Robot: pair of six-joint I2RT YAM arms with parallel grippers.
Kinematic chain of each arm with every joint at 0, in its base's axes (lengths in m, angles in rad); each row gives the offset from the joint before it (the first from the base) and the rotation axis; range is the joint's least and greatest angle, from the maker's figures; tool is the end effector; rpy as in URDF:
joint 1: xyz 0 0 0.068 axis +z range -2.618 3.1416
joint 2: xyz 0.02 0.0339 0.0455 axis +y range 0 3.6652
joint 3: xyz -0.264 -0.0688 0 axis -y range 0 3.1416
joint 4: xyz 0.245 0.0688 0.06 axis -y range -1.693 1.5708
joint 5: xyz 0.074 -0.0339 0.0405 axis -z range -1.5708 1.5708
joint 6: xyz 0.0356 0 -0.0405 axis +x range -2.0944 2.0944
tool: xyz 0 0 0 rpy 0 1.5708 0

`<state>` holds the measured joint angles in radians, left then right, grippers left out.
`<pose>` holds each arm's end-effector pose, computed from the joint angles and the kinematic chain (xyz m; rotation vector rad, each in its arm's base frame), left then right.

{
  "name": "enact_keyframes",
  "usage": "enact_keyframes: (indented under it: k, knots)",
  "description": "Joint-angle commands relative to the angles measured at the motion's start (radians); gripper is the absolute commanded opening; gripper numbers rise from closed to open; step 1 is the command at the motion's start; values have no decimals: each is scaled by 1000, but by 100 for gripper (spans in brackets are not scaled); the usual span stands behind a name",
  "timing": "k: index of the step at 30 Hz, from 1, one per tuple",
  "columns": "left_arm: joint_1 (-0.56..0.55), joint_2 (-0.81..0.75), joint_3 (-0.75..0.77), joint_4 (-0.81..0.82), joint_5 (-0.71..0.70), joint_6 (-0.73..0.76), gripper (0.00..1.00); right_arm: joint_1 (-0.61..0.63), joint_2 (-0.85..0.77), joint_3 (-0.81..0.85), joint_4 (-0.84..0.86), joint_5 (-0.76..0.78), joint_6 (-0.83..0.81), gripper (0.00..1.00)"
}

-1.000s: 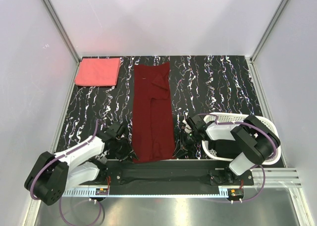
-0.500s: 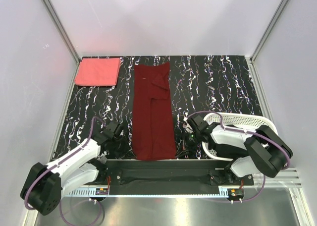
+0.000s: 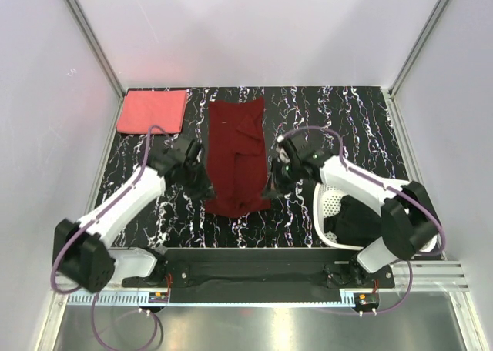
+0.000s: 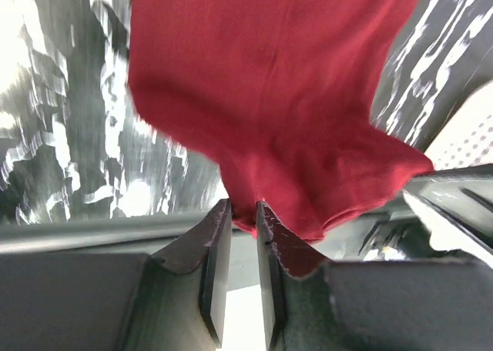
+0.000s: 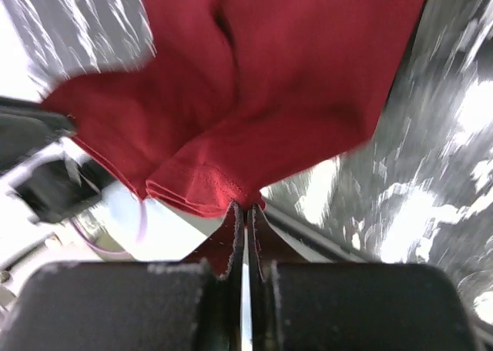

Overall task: Fold and stack the t-shirts
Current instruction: Fold the tshirt

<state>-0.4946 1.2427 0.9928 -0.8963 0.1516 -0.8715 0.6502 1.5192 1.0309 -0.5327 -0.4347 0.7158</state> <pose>0.2018 -0.1149 0.2615 -0.4888 2.8127 -0.5565 0.2348 0.1974 0.2246 -0.0831 2.8242 0.9850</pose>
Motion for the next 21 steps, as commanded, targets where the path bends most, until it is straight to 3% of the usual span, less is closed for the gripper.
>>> enact_keyframes:
  k: [1,12,21]
  knots:
    - [71,122,131,-33,-57,123,24,-102,109,150,-139,27,-99,0]
    - [191,466,394,-18,-15,259,24,-221,456,562,-260,-59,-236,0]
    - [225,580,484,10,14,267,22,-254,636,721,-296,-117,-277,0]
